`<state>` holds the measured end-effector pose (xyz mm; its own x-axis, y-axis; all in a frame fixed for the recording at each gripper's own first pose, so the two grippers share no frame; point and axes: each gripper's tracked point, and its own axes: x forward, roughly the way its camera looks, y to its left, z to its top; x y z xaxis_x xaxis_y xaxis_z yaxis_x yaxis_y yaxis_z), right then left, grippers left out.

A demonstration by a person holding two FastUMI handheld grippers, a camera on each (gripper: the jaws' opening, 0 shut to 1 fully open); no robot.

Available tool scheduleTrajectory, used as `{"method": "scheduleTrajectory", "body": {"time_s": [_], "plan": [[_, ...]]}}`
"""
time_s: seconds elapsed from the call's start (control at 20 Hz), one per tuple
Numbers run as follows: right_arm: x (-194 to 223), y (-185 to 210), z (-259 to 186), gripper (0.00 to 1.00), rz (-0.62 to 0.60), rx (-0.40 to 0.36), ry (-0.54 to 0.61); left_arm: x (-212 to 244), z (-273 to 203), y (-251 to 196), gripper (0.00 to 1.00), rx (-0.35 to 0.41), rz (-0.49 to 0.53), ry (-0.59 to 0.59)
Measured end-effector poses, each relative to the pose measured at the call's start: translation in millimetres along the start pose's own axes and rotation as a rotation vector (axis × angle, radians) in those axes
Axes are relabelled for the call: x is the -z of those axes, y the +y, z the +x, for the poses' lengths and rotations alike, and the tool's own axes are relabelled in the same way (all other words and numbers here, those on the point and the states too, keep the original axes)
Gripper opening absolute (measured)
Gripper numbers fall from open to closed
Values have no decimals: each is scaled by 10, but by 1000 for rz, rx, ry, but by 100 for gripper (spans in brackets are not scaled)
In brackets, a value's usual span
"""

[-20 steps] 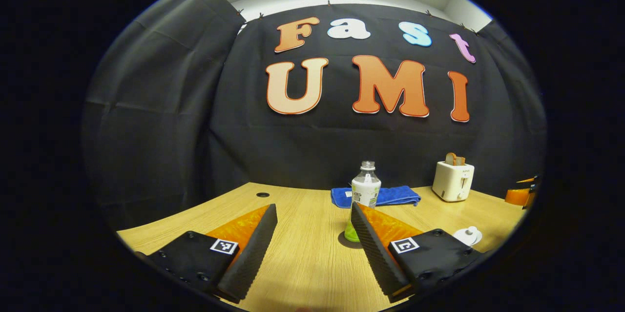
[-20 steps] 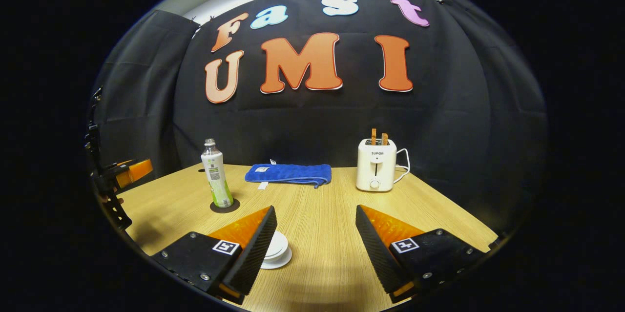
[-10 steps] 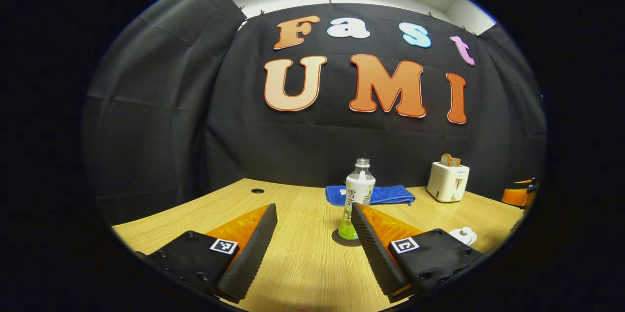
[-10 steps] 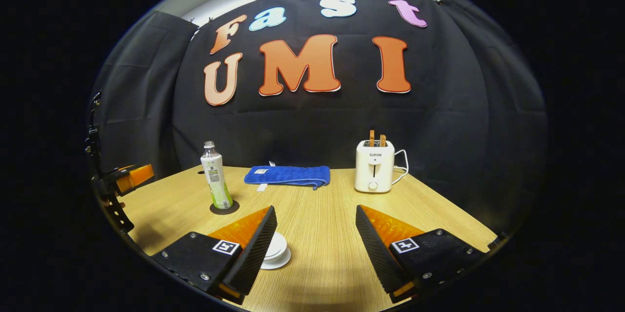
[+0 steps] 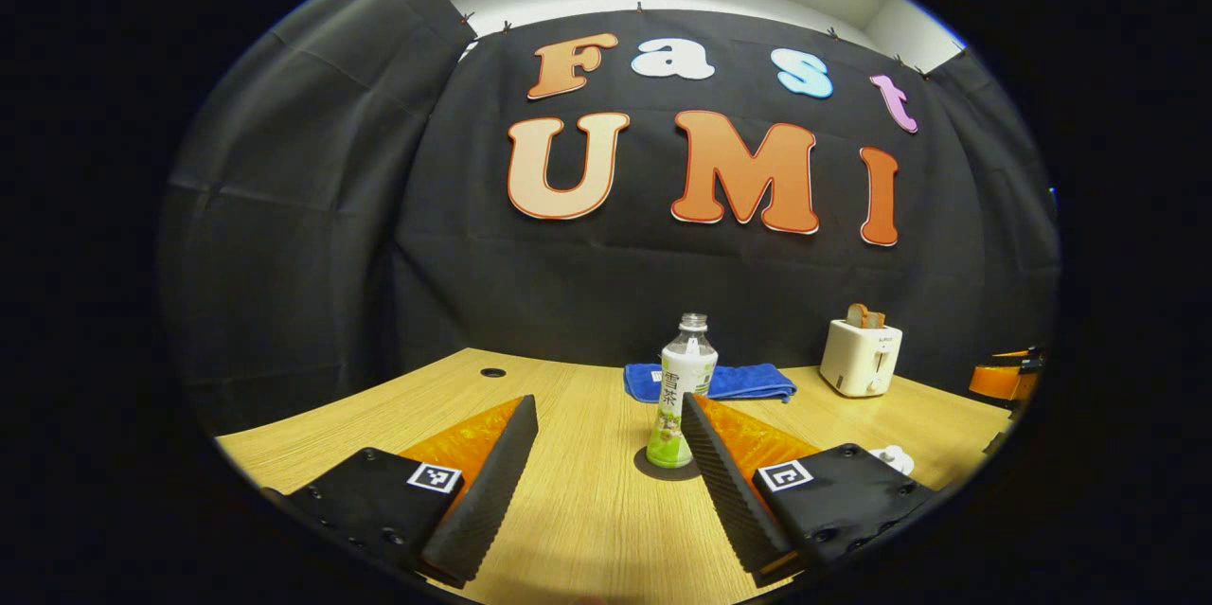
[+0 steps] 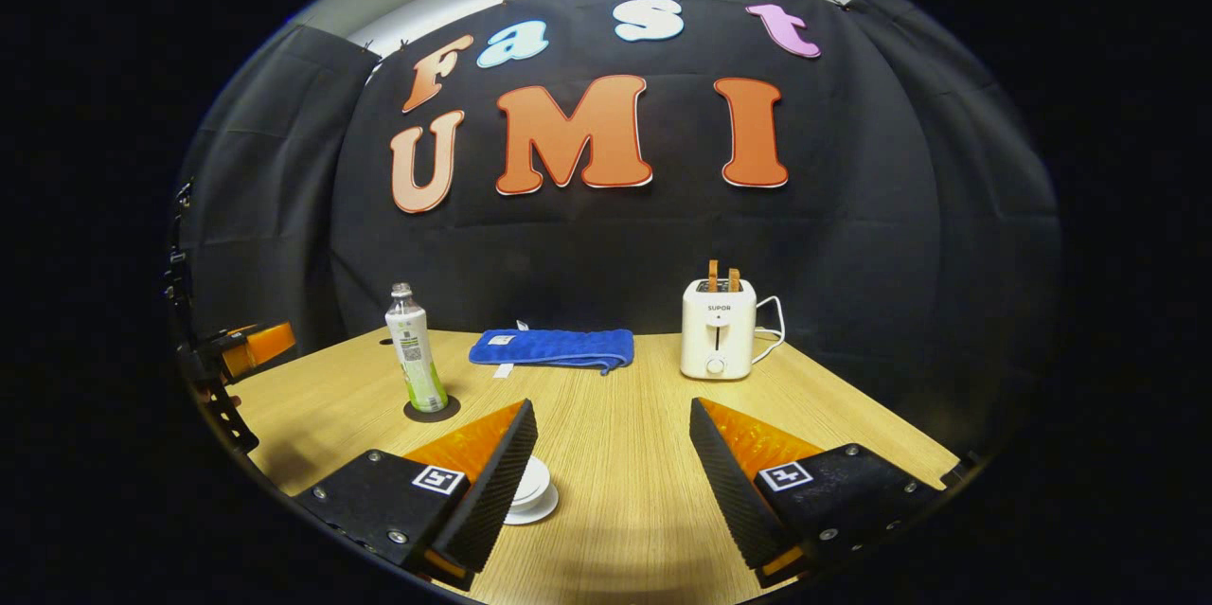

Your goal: Open the teacup lid with one hand, grasp the water bottle and pour water into the teacup with the other hand; after pouring, place the water bottle on the coaster and then close the teacup lid.

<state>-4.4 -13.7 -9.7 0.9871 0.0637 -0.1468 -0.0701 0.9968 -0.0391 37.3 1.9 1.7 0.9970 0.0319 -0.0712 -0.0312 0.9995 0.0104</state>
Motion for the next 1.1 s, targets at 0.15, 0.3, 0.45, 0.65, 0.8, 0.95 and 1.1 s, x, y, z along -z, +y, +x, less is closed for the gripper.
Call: {"method": "scheduleTrajectory", "body": {"time_s": [0.15, 0.3, 0.45, 0.65, 0.8, 0.95, 1.1], "plan": [[-10, -7, 0, 97, -2, 4, -3, 7, -12, 43, 95, -6, -11, 0], [-9, 3, -5, 97, -5, 1, -1, 14, -18, 53, 96, -10, -33, 2], [-14, 1, -15, 97, -8, 2, -2, 30, -10, 67, 97, -13, -35, 7], [-19, 0, -9, 96, -7, 2, -4, 25, -12, 70, 97, -16, -34, 5], [-10, -4, -8, 97, -9, 0, -4, 20, -18, 76, 97, -22, -32, 3], [0, -2, -4, 97, -10, 2, 1, 28, -17, 96, 97, -27, -32, 4], [-11, -3, -11, 97, -9, 1, -4, 3, -25, 120, 97, -38, -29, -2]]}}
